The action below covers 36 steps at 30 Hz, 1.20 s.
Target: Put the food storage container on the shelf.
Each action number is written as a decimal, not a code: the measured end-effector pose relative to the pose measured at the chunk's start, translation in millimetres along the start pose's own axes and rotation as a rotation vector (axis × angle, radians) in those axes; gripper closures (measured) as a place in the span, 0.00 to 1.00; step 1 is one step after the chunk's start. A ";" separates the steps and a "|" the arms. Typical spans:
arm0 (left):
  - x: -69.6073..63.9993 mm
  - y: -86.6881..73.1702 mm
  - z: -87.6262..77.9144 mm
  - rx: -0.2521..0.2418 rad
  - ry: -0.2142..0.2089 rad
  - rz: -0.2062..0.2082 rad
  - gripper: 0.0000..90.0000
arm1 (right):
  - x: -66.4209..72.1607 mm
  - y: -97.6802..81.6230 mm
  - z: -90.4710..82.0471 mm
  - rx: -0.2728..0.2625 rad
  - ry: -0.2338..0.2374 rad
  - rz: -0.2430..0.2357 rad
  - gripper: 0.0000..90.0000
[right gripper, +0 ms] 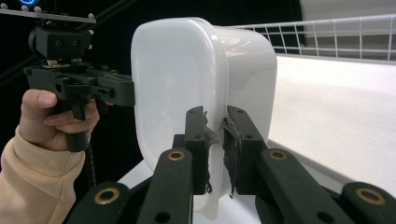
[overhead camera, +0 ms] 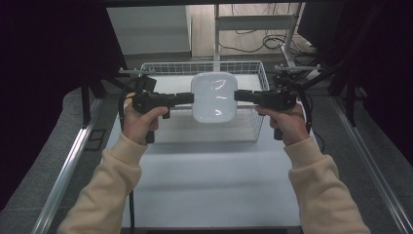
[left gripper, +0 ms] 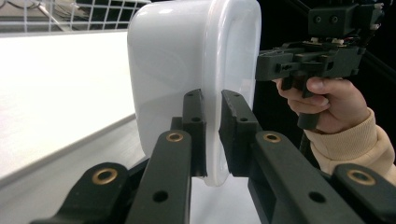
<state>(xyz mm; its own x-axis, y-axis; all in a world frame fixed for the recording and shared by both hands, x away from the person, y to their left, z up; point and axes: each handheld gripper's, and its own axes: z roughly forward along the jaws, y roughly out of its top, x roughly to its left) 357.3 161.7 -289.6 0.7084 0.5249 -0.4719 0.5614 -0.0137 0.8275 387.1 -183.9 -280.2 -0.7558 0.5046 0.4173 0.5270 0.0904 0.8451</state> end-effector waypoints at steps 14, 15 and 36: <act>32.7 32.8 4.7 0.015 -0.006 -0.058 0.91 | -19.7 37.3 22.6 0.035 0.003 0.043 0.88; 36.1 34.0 6.1 0.020 -0.005 -0.064 0.91 | -23.8 39.4 26.3 0.041 0.000 0.057 0.88; 99.5 40.4 32.1 0.049 -0.021 -0.285 0.90 | -76.2 47.6 67.3 0.103 0.006 0.223 0.87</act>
<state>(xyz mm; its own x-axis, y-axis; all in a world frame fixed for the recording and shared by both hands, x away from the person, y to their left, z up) 464.2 186.0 -313.0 0.5272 0.4956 -0.6902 0.7591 0.0903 0.6447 496.0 -160.3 -294.3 -0.6187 0.5168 0.5918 0.7175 0.0647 0.6936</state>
